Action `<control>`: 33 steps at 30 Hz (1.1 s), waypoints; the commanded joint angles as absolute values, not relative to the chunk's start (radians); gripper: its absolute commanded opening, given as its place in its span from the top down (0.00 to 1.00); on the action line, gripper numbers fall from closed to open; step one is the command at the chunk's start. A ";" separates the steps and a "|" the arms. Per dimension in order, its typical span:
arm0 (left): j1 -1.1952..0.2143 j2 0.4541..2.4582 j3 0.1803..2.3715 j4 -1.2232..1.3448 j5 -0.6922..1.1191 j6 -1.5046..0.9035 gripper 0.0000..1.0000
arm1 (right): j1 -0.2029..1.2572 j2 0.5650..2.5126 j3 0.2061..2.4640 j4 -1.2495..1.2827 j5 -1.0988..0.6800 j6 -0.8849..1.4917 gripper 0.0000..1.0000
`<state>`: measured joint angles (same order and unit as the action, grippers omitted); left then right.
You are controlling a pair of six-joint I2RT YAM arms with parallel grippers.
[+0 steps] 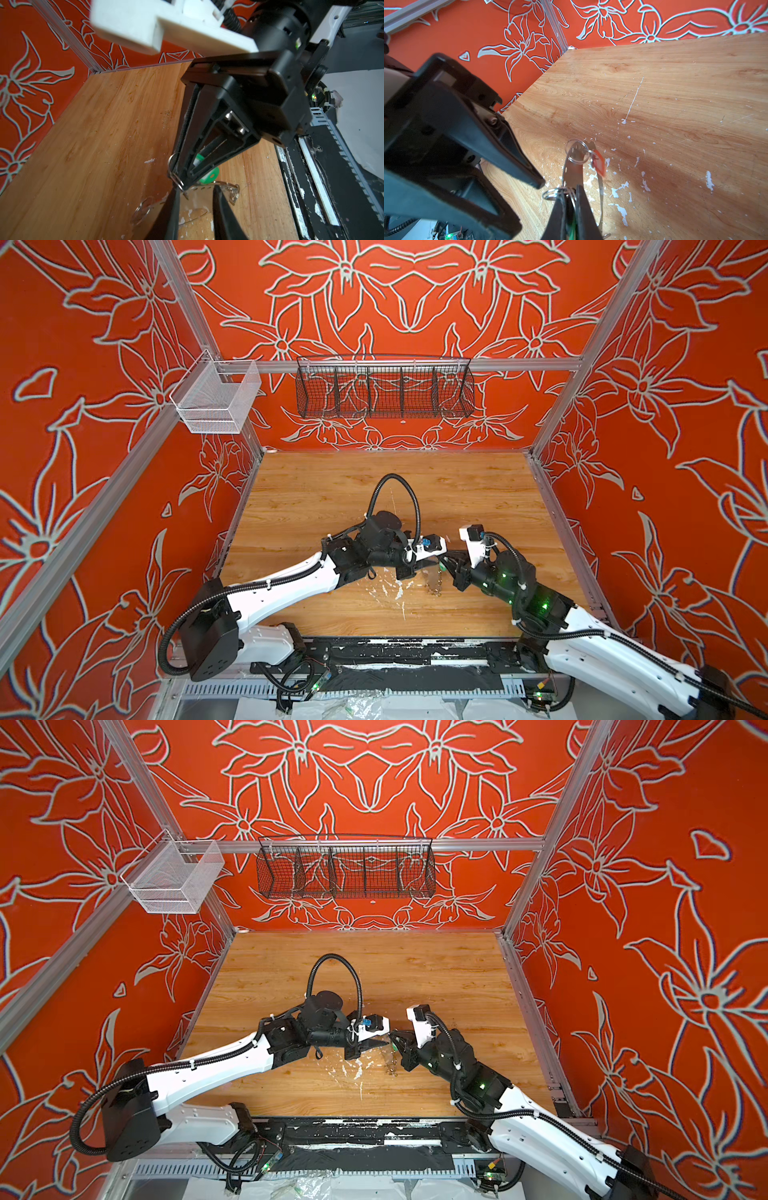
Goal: Attach keys to a key ring
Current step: Insert the key into the keyring.
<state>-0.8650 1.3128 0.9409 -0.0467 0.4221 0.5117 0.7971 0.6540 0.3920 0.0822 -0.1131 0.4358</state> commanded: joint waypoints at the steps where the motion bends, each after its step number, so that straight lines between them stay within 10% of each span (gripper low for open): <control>1: -0.868 1.336 0.977 -0.093 0.399 0.498 0.72 | 0.798 0.660 0.411 0.129 -0.127 0.454 1.00; 33: -0.868 1.277 0.911 -0.018 0.339 0.505 1.00 | 0.817 0.641 0.381 0.152 -0.109 0.500 1.00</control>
<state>-0.8650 1.3266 0.9447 -0.0673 0.3367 0.4854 0.8089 0.6598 0.3908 0.0914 -0.1150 0.4614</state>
